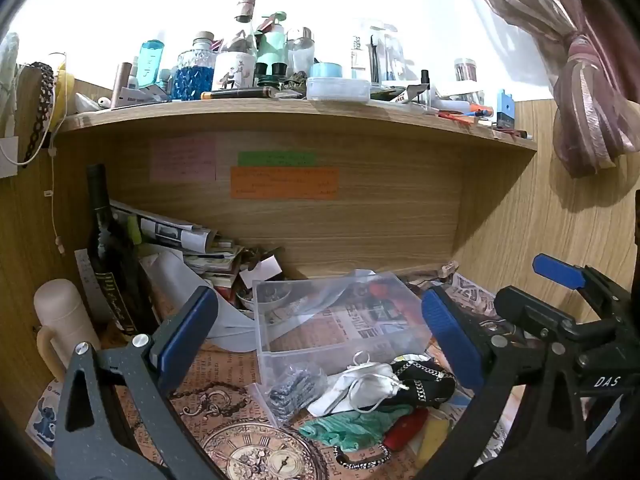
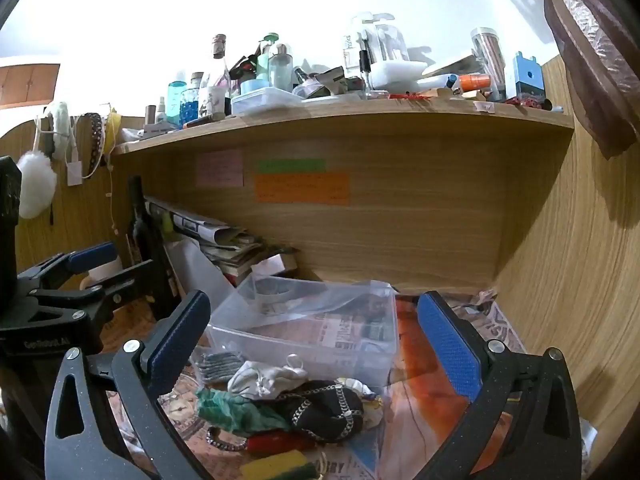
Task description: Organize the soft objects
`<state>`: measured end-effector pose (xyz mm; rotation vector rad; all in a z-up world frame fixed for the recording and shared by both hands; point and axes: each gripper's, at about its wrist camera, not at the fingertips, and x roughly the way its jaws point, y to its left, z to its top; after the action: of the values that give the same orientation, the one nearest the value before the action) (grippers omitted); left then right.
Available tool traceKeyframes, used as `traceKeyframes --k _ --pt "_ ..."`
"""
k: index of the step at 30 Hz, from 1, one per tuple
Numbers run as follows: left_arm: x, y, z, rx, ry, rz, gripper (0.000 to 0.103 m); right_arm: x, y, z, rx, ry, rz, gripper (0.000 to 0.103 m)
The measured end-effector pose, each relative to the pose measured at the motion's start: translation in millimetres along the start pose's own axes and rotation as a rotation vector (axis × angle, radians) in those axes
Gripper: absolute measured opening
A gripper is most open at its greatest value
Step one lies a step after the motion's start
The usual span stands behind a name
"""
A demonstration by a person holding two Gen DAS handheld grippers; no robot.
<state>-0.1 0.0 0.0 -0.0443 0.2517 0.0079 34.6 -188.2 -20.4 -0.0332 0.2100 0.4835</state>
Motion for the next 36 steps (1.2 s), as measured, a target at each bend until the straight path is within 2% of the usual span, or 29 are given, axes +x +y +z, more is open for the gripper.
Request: traceKeyframes --k 36 --pt "3.3 -4.7 1.3 0.012 -0.002 -0.007 0.103 -0.4 -1.8 0.2 0.028 0.005 0.008 0.103"
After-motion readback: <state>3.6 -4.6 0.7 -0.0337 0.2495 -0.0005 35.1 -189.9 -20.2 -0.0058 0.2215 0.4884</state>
